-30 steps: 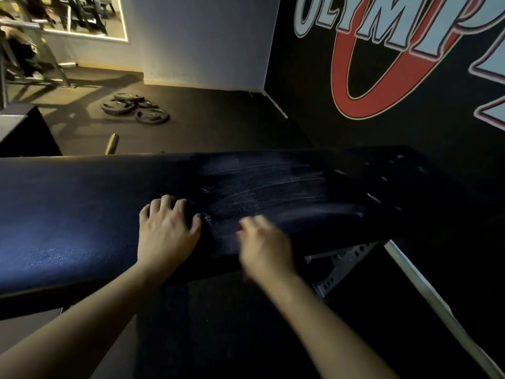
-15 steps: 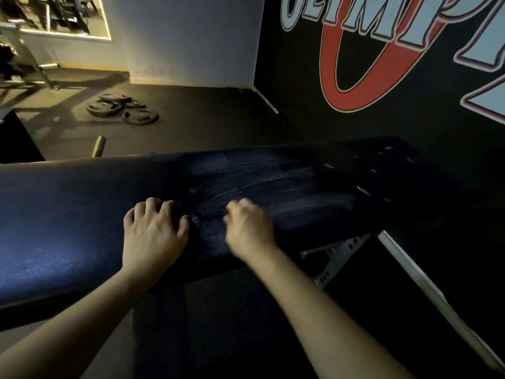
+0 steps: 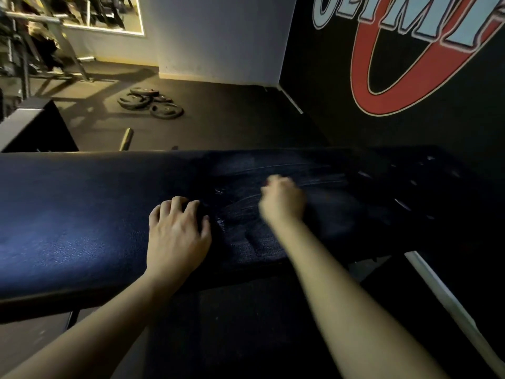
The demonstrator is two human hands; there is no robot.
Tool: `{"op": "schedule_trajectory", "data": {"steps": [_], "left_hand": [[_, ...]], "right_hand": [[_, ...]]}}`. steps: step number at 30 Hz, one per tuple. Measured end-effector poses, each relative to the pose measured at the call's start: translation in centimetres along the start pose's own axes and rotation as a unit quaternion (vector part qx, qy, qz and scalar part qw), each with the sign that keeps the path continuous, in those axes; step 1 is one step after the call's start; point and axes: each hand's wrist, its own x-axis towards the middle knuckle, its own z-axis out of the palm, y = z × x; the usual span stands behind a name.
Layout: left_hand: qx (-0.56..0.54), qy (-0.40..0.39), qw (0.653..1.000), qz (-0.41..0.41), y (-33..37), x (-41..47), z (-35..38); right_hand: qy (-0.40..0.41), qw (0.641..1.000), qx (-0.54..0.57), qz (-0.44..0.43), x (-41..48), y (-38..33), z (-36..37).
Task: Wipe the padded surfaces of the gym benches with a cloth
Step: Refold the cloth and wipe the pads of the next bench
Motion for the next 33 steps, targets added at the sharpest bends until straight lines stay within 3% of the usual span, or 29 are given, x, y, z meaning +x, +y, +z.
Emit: {"op": "schedule_trajectory", "data": {"steps": [3, 5, 7, 9, 11, 13, 15, 18, 21, 24, 26, 30, 33], "left_hand": [[-0.013, -0.006, 1.000, 0.006, -0.5, -0.3, -0.2], [-0.017, -0.008, 1.000, 0.007, -0.7, -0.3, -0.3], [-0.017, -0.014, 1.000, 0.003, -0.6, -0.3, -0.4], [-0.017, -0.013, 1.000, -0.001, -0.4, -0.2, -0.4], [-0.014, -0.012, 1.000, -0.001, -0.4, -0.4, -0.4], [-0.009, -0.004, 1.000, 0.001, -0.2, -0.2, -0.3], [-0.005, -0.011, 1.000, -0.005, -0.1, 0.1, -0.2], [0.005, -0.014, 1.000, -0.010, 0.0, 0.4, 0.0], [0.011, -0.019, 1.000, -0.011, -0.1, 0.0, -0.2], [0.018, -0.030, 0.999, -0.006, -0.2, 0.0, -0.4], [0.021, -0.033, 0.999, -0.009, -0.1, 0.0, -0.4], [0.011, -0.032, 0.999, -0.016, 0.3, 0.0, -0.5], [0.011, -0.026, 0.999, -0.015, 0.3, 0.0, -0.4]], "right_hand": [[-0.083, 0.974, 0.036, -0.208, -7.3, -6.2, 0.2], [-0.090, 0.959, 0.043, -0.265, -9.5, -3.8, -1.0], [-0.044, 0.979, 0.018, -0.198, -8.1, 1.2, -2.2], [-0.002, 0.998, -0.041, -0.054, -3.7, 7.2, -3.3], [0.016, 0.992, -0.097, 0.079, 1.0, 11.9, -4.5], [0.043, 0.980, -0.119, 0.154, 4.6, 13.1, -4.6], [0.048, 0.978, -0.115, 0.168, 6.8, 10.3, -2.9], [0.014, 0.997, -0.024, 0.078, 6.2, 1.3, 0.5], [-0.087, 0.988, 0.036, -0.126, -0.5, -6.2, 1.2], [-0.092, 0.967, 0.040, -0.234, -4.8, -3.5, -0.4], [-0.060, 0.983, -0.002, -0.175, -3.7, 2.2, -1.9], [-0.003, 0.994, -0.102, 0.048, 5.8, 13.0, -4.3], [-0.005, 0.989, -0.101, 0.106, 11.7, 11.4, -2.6]]}}
